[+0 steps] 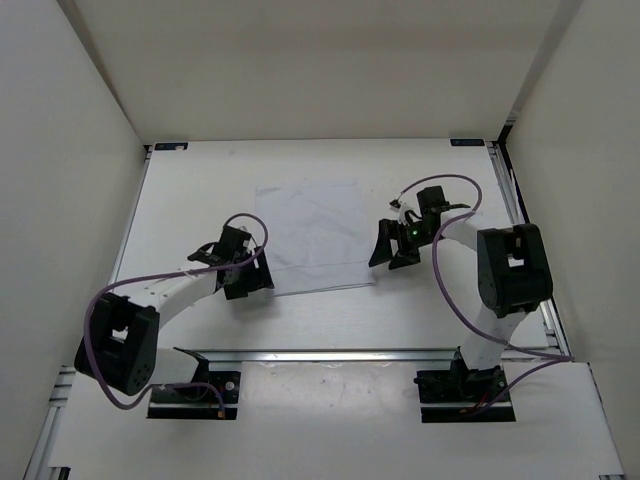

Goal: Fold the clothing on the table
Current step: Fold the skirt

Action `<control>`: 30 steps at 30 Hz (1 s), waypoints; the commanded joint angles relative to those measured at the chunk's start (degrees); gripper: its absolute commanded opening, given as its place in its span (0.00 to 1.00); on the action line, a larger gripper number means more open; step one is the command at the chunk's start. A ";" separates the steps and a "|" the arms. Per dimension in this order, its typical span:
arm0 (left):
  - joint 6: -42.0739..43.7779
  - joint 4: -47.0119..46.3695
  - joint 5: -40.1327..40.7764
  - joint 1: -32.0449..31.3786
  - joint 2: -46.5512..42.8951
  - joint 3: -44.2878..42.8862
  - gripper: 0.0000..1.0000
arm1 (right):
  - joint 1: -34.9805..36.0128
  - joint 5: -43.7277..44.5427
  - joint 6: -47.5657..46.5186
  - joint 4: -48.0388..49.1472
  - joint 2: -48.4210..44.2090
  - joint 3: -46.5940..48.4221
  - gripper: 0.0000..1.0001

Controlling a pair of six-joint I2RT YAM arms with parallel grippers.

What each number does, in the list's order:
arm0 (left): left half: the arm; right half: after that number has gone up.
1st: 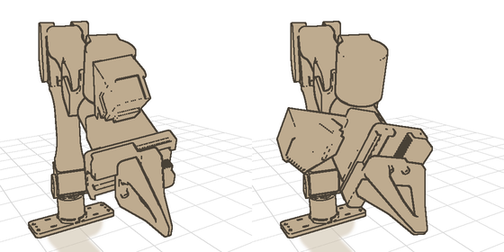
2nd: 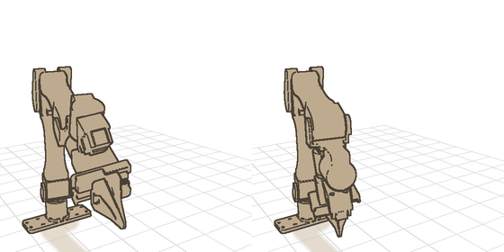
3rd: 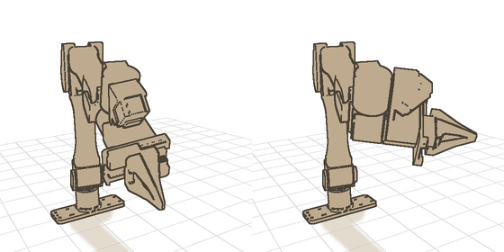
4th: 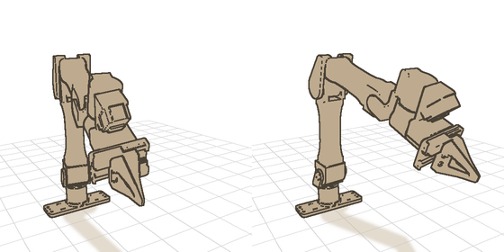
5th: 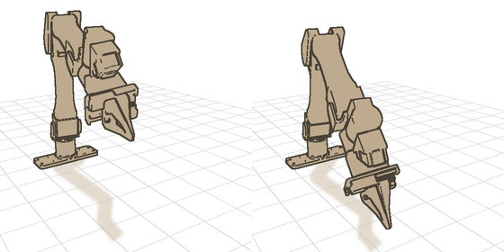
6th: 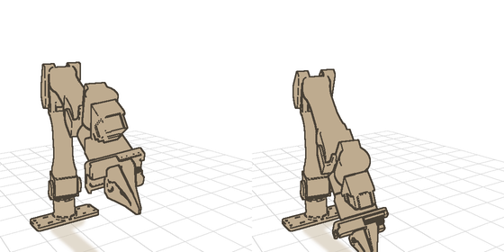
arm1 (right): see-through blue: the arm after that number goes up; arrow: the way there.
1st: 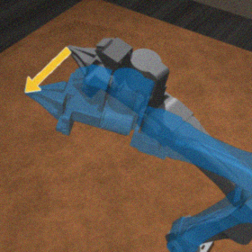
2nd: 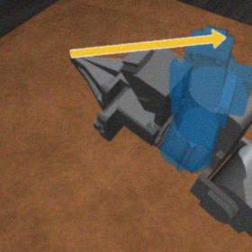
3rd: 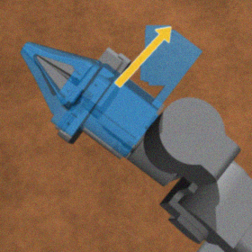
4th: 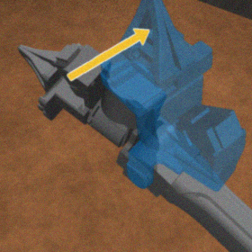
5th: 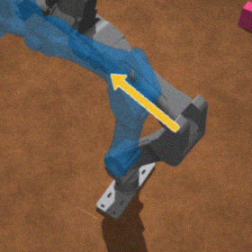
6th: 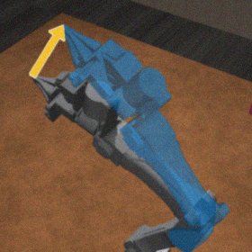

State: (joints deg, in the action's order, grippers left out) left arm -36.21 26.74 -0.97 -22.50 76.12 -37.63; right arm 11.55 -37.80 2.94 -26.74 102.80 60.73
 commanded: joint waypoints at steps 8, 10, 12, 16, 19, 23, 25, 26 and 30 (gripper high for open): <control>-3.60 -7.66 -2.89 -0.26 1.23 0.71 0.80 | 1.89 0.98 2.86 1.60 1.34 -2.19 0.79; -4.13 -8.81 -3.42 -0.26 1.14 1.24 0.80 | 2.25 0.80 2.95 1.69 1.34 -2.28 0.76; -4.48 -9.77 -4.21 -0.17 1.66 1.68 0.79 | 2.86 0.19 2.86 0.91 2.40 -1.67 0.74; -5.01 -11.27 -4.92 -0.53 2.20 2.47 0.79 | 3.56 0.53 2.51 0.38 2.31 -2.28 0.68; -5.45 -11.71 -5.62 -0.70 3.07 2.82 0.76 | 4.09 1.24 1.90 0.46 1.70 -2.02 0.63; -5.89 -12.33 -6.06 -1.32 2.20 4.14 0.70 | 4.35 1.41 1.28 0.64 1.35 -2.72 0.53; -6.24 -13.46 -7.55 -0.79 2.19 5.19 0.56 | 4.53 0.80 0.49 0.81 1.26 -2.72 0.51; -6.33 -13.64 -7.81 -0.70 2.02 5.37 0.53 | 4.71 1.15 0.75 0.81 1.26 -2.55 0.48; -6.68 -13.56 -8.60 -1.23 1.40 5.81 0.43 | 5.41 0.27 -0.21 1.52 1.44 -2.89 0.29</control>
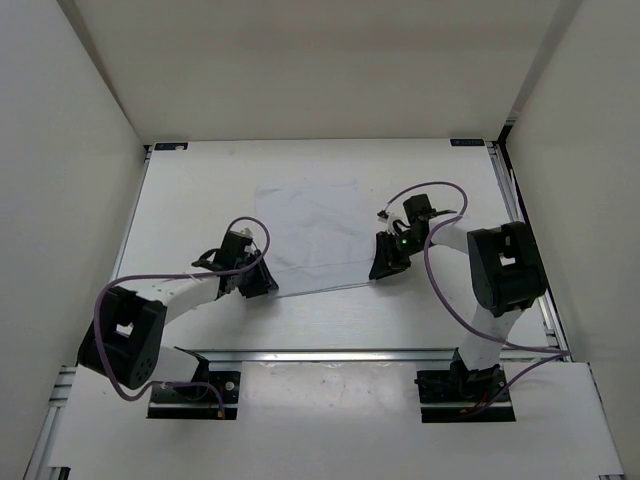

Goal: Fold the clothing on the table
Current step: Fold the skirt

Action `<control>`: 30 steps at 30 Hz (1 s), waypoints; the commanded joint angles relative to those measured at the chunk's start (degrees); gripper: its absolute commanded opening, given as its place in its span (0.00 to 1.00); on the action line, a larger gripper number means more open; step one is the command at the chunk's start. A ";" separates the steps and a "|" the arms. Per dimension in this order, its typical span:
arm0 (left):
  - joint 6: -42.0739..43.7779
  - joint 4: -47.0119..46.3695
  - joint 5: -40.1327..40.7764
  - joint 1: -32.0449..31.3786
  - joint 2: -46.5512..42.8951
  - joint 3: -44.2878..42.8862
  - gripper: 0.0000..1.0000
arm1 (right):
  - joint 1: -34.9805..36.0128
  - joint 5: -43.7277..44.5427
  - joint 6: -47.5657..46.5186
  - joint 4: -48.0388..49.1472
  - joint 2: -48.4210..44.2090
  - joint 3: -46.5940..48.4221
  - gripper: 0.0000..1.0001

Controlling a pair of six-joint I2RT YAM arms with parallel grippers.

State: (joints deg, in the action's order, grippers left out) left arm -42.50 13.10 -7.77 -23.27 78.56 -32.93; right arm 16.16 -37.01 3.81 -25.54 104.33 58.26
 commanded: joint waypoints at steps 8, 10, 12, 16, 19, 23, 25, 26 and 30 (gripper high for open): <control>-1.44 0.17 -1.72 0.41 -5.00 3.92 0.42 | 1.59 -0.25 -1.62 1.20 -0.01 0.19 0.00; -1.71 0.26 -1.72 1.03 -6.14 4.27 0.39 | 2.20 0.01 -1.61 1.19 -0.36 0.45 0.00; -1.88 0.26 -1.99 1.29 -7.46 4.89 0.29 | 2.29 0.36 -2.05 0.75 -0.89 0.71 0.00; -2.23 2.53 -3.13 2.17 -10.18 4.54 0.00 | 1.59 0.71 -3.11 -0.12 -3.07 0.37 0.00; -2.76 3.68 -1.46 2.17 -13.34 4.36 0.00 | 1.24 0.45 -5.74 -0.39 -5.45 0.36 0.00; -4.78 4.56 -2.69 3.40 -17.39 6.21 0.00 | 0.80 -0.68 -8.11 -3.19 -8.26 1.24 0.00; -5.40 6.48 -3.30 4.01 -20.54 6.21 0.00 | -0.25 -1.30 -9.17 -4.95 -8.88 2.47 0.00; -5.31 7.11 -3.22 4.28 -21.43 6.38 0.00 | -0.43 -2.00 -9.78 -6.18 -9.75 2.99 0.00; -5.57 13.24 -5.93 6.21 -26.34 5.59 0.00 | -3.32 -3.93 -11.28 -9.61 -13.62 3.00 0.00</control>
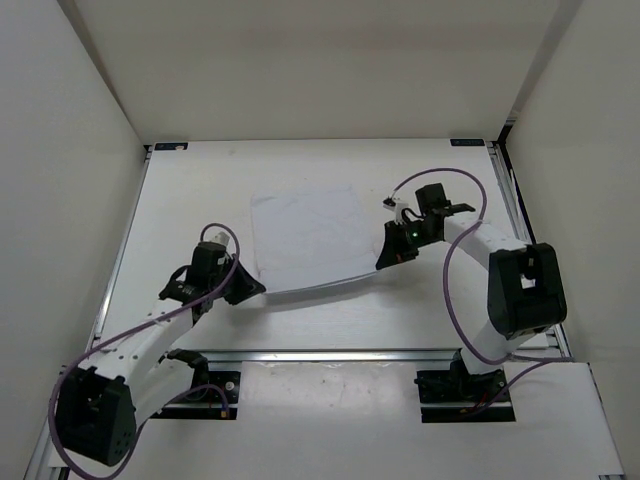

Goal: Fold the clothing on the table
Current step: Fold the skirt

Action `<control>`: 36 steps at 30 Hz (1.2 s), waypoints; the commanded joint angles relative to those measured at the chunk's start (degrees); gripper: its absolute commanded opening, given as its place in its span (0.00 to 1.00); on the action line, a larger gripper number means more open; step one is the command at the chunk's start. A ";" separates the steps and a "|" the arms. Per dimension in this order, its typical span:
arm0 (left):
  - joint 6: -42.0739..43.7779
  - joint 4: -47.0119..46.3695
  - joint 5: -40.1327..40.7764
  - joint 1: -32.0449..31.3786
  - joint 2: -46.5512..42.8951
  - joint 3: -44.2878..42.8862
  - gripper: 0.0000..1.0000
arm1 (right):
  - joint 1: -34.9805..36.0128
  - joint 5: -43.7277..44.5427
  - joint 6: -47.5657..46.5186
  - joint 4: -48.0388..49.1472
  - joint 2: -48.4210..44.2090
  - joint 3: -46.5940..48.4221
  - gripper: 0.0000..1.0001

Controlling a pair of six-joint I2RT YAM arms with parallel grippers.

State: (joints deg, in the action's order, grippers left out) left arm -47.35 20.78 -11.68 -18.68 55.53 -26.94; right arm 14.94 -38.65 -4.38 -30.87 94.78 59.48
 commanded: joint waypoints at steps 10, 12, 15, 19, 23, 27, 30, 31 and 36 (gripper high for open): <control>-5.65 10.60 -5.72 -0.93 -10.62 -7.67 0.00 | -7.73 -10.74 -7.13 -13.76 -8.74 10.28 0.00; -4.16 10.34 -7.21 1.17 -7.73 -10.57 0.00 | -6.77 -10.74 -7.40 -12.99 -8.13 12.66 0.00; -2.57 7.71 -8.70 2.68 -2.55 -15.58 0.00 | -6.06 -10.74 -6.96 -11.49 -6.54 16.36 0.00; -1.69 4.20 -8.70 2.77 5.36 -21.65 0.00 | -7.11 -11.71 -5.73 -10.96 -1.54 22.77 0.00; -2.83 -0.11 -8.62 3.03 10.21 -25.08 0.00 | -8.87 -12.67 -4.15 -10.53 5.48 31.63 0.00; -3.10 -1.79 -8.80 3.73 14.95 -28.78 0.00 | -9.66 -14.51 -2.39 -10.87 11.90 39.99 0.00; -2.66 -2.23 -9.24 4.61 18.73 -32.29 0.00 | -10.63 -15.66 -0.55 -10.26 16.03 44.47 0.00; -2.66 -2.58 -9.32 4.96 20.13 -33.26 0.00 | -10.98 -15.92 -0.10 -9.91 16.92 45.62 0.00; -4.76 -5.74 -9.94 6.28 28.91 -39.14 0.00 | -11.43 -16.63 4.11 -6.58 26.91 57.98 0.00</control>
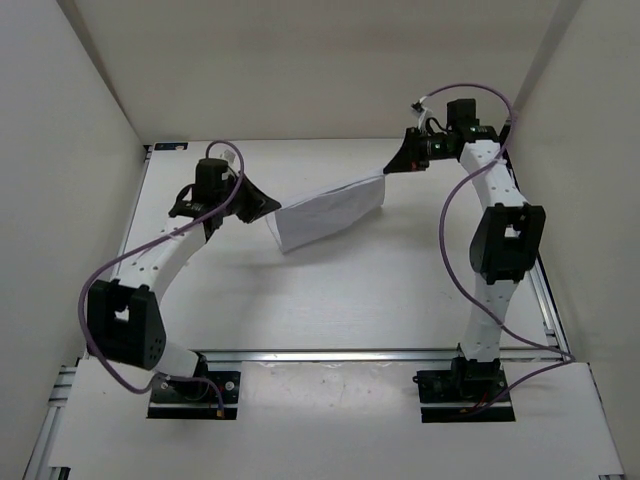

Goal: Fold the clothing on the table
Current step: Fold the skirt

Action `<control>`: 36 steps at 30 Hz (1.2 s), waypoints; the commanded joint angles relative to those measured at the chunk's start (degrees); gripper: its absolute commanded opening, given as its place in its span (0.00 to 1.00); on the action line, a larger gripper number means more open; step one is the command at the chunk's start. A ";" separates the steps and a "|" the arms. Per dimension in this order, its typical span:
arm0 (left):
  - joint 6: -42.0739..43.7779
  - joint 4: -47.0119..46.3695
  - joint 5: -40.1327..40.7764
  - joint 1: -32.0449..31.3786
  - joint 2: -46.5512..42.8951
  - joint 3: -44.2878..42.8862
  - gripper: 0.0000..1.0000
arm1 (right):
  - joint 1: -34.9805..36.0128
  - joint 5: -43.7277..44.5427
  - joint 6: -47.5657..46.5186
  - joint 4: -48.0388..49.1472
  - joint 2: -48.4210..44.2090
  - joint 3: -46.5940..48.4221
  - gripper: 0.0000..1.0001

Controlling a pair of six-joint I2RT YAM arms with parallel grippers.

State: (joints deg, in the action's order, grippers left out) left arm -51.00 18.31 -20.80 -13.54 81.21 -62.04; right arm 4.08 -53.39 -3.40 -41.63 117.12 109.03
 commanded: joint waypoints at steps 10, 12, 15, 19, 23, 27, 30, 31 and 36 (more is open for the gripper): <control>-5.79 -9.62 -0.66 9.94 15.20 -1.15 0.59 | 2.69 -1.37 16.50 3.32 30.45 38.10 0.99; -4.03 -9.08 1.36 9.85 15.73 -2.90 0.98 | 1.82 1.60 14.75 1.73 29.40 36.87 0.99; -4.36 -9.78 1.55 10.90 16.35 -3.27 0.98 | 0.24 0.92 14.39 1.55 27.82 34.67 0.99; -3.67 -10.57 -0.38 9.86 16.43 -4.23 0.98 | -0.74 3.10 8.07 -5.12 26.93 34.40 0.99; 6.23 0.29 1.36 3.36 19.94 -11.33 0.99 | 0.75 17.84 -3.95 -17.14 27.64 36.34 0.99; 11.54 10.25 3.31 -3.06 26.45 -19.69 0.98 | 0.41 18.42 -9.34 -15.69 27.37 36.25 0.99; 7.95 6.76 2.78 -3.25 25.93 -17.07 0.99 | 0.49 17.79 -10.75 -9.99 27.64 35.64 0.96; 6.81 5.26 2.87 -2.72 25.06 -15.41 0.99 | 0.23 18.05 -11.10 -7.53 27.55 34.76 0.93; 8.37 7.26 6.02 -0.26 24.61 -14.34 0.99 | 0.41 14.37 -9.70 0.56 29.39 32.74 0.87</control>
State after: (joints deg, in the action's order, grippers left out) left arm -43.90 24.10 -17.72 -16.12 108.07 -76.36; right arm 4.60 -36.80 -11.70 -48.01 148.44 142.63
